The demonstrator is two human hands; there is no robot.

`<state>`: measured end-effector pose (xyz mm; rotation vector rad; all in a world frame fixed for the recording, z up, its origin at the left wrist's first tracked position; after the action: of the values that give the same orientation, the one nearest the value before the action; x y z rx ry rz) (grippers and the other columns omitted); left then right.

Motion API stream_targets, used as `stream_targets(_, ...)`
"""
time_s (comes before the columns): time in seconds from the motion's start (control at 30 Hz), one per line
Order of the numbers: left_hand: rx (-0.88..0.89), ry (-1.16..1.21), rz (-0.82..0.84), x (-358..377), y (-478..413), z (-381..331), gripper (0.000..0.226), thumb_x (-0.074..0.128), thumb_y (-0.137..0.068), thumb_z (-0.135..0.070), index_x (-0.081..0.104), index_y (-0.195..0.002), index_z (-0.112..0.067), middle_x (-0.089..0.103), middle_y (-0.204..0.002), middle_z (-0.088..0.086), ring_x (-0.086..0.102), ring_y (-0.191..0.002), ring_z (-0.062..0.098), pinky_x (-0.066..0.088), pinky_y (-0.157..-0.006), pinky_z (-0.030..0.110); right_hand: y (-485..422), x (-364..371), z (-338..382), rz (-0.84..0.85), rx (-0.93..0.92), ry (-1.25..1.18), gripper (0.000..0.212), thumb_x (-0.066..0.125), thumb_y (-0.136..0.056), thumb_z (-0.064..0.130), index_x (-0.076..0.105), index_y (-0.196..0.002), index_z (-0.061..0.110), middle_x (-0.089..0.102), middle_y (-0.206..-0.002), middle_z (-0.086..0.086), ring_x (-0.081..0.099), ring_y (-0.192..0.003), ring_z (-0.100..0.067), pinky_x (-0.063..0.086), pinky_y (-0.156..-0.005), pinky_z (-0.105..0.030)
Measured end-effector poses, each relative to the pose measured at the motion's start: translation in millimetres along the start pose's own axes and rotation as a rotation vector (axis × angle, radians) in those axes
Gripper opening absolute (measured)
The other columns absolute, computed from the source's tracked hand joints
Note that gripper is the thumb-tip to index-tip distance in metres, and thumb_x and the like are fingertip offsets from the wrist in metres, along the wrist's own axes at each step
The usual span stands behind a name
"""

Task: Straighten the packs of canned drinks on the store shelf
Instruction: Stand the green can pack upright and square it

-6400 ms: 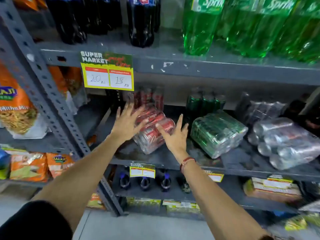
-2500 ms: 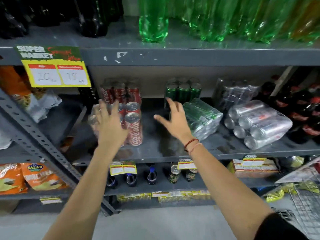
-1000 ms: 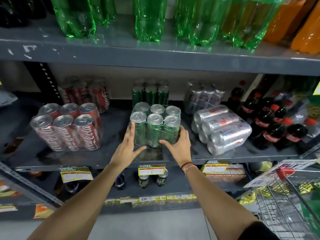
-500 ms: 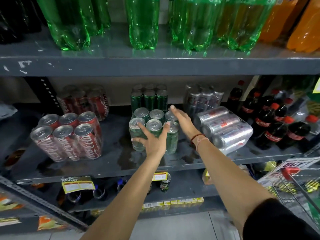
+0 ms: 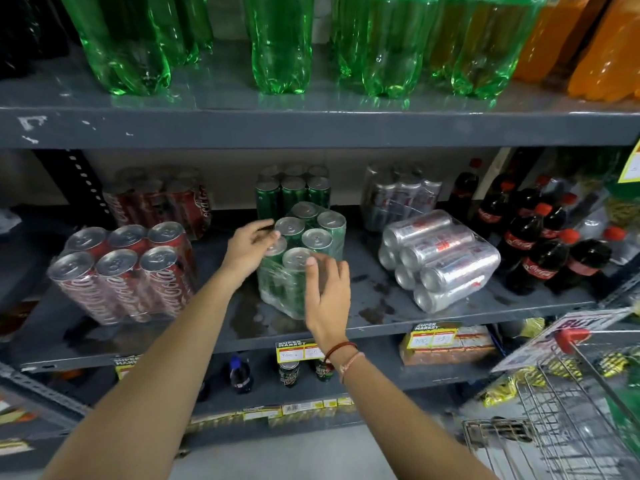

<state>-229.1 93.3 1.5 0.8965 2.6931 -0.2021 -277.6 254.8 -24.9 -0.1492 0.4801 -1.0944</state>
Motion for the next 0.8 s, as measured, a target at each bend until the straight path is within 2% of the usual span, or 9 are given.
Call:
stream_targets(0.07, 0.063, -0.037, -0.274, 0.7, 23.2, 3.4, 0.041, 0.058, -0.090, -0.023, 0.053, -0.128, -0.008, 0.059, -0.126, 0.015, 0.054, -0.119, 0.026, 0.040, -0.102, 0.033, -14.4, -4.8, -0.9, 0.000, -0.034, -0.015, 0.042, 0.042, -0.092, 0.050, 0.059, -0.107, 0.014, 0.049, -0.105, -0.001, 0.052, -0.099, -0.019, 0.042, -0.083, -0.028)
stream_targets(0.13, 0.111, -0.028, -0.426, 15.8, 58.5, 6.2, 0.052, 0.057, -0.089, -0.031, 0.042, -0.136, -0.014, 0.041, -0.143, 0.013, 0.038, -0.133, 0.024, 0.027, -0.108, 0.028, -42.2, -13.0, -5.4, -0.026, -0.011, -0.024, 0.042, 0.048, -0.092, 0.047, 0.057, -0.114, 0.012, 0.047, -0.113, -0.006, 0.050, -0.108, -0.023, 0.037, -0.091, -0.024)
stream_targets(0.2, 0.083, 0.036, -0.387, 41.2, 84.9, 9.6, 0.073, 0.061, -0.084, -0.042, 0.023, -0.145, -0.026, 0.011, -0.157, 0.012, 0.015, -0.142, 0.022, 0.017, -0.107, 0.028, -75.1, -19.3, -12.4, 0.037, 0.083, -0.023, 0.052, 0.055, -0.089, 0.048, 0.051, -0.129, 0.014, 0.041, -0.129, -0.011, 0.042, -0.124, -0.026, 0.028, -0.100, -0.023)
stream_targets(0.3, -0.039, 0.036, -0.237, 70.7, 96.8, 15.2, 0.114, 0.073, -0.067, -0.053, -0.007, -0.146, -0.035, -0.017, -0.156, 0.012, -0.002, -0.145, 0.027, 0.020, -0.110, 0.043, -112.0, -19.5, -23.5, 0.298, 0.218, -0.016, 0.069, 0.065, -0.083, 0.047, 0.038, -0.142, 0.022, 0.034, -0.145, -0.013, 0.032, -0.136, -0.027, 0.027, -0.111, -0.034)
stream_targets(0.37, -0.041, 0.008, -0.207, 71.9, 90.1, 16.5, 0.123, 0.077, -0.064, -0.049, -0.014, -0.145, -0.033, -0.016, -0.156, 0.016, -0.006, -0.144, 0.032, 0.020, -0.110, 0.051, -116.5, -15.0, -28.2, 0.452, 0.259, -0.019, 0.074, 0.067, -0.081, 0.047, 0.036, -0.144, 0.025, 0.038, -0.147, -0.011, 0.034, -0.137, -0.026, 0.026, -0.114, -0.037)
stream_targets(0.43, 0.011, 0.008, -0.184, 61.5, 78.9, 21.3, 0.121, 0.077, -0.067, -0.043, -0.014, -0.145, -0.030, -0.007, -0.157, 0.017, -0.002, -0.144, 0.033, 0.018, -0.111, 0.052, -113.2, -13.6, -31.9, 0.463, 0.242, 0.018, 0.074, 0.068, -0.079, 0.049, 0.036, -0.143, 0.030, 0.041, -0.144, -0.009, 0.037, -0.135, -0.026, 0.026, -0.108, -0.029)
stream_targets(0.5, 0.067, 0.005, -0.116, 43.5, 66.4, 28.3, 0.121, 0.080, -0.065, -0.040, -0.008, -0.146, -0.031, 0.014, -0.157, 0.013, 0.018, -0.143, 0.028, 0.024, -0.113, 0.046, -104.0, -16.0, -33.0, 0.384, 0.207, 0.065, 0.072, 0.066, -0.078, 0.054, 0.036, -0.141, 0.035, 0.041, -0.137, -0.009, 0.041, -0.129, -0.028, 0.030, -0.100, -0.029)
stream_targets(0.6, 0.062, -0.044, 0.043, 15.3, 45.4, 37.5, 0.122, 0.084, -0.058, -0.041, 0.000, -0.146, -0.038, 0.040, -0.141, -0.013, 0.041, -0.125, 0.005, 0.033, -0.103, 0.026, -78.6, -12.1, -31.1, 0.256, 0.161, 0.190, 0.075, 0.056, -0.079, 0.066, 0.032, -0.142, 0.032, 0.039, -0.129, -0.011, 0.041, -0.121, -0.033, 0.036, -0.099, -0.040)
stream_targets(0.8, 0.011, -0.119, 0.291, -3.6, 23.8, 46.0, 0.119, 0.080, -0.062, -0.039, -0.005, -0.145, -0.039, 0.027, -0.130, -0.028, 0.033, -0.127, 0.004, 0.031, -0.105, 0.026, -47.9, -0.4, -17.7, 0.010, 0.159, 0.401, 0.074, 0.047, -0.085, 0.064, 0.031, -0.142, 0.019, 0.040, -0.126, -0.018, 0.039, -0.109, -0.037, 0.039, -0.080, -0.040)
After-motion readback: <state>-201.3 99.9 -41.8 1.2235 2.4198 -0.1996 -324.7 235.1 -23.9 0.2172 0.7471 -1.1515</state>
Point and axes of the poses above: each hand's wrist, its own y-axis away from the middle knuckle, its own x-axis out of the palm, z = x × y, the point moved 3 cm from there along -y, towards the middle knuckle
